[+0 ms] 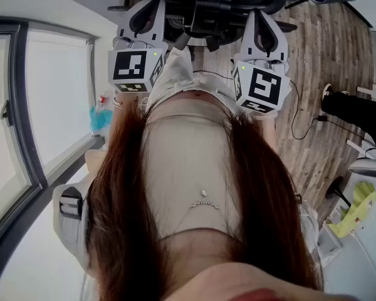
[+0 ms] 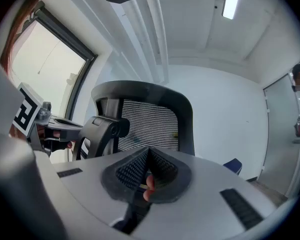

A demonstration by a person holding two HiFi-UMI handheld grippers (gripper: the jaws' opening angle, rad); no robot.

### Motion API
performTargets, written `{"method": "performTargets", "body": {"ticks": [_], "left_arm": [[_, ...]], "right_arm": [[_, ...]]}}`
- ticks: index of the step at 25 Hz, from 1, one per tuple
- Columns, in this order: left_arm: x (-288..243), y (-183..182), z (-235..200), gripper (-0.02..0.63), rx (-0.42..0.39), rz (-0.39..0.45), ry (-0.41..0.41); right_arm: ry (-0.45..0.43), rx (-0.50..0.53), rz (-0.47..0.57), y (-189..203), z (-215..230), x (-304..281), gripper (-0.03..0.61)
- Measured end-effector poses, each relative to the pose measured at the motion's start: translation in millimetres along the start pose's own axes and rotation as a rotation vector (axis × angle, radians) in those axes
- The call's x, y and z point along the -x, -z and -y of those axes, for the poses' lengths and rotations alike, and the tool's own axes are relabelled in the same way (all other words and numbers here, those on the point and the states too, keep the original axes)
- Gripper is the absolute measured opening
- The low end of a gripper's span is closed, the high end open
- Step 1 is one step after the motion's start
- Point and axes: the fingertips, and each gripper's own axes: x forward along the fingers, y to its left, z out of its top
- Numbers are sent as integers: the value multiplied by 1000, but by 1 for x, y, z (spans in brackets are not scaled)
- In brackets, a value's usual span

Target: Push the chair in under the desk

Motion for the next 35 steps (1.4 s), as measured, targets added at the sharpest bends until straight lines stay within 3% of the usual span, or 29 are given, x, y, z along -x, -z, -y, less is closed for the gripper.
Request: {"method": "performTargets", "body": {"ticks": [8,35], "left_arm": [[-1,4,2,5,-20,-14,11],[5,22,0,9,-90,-65,68]], "right_arm": [[5,15,12,1,1,0,26],[-112,150,-44,22,-7,2,46]]}}
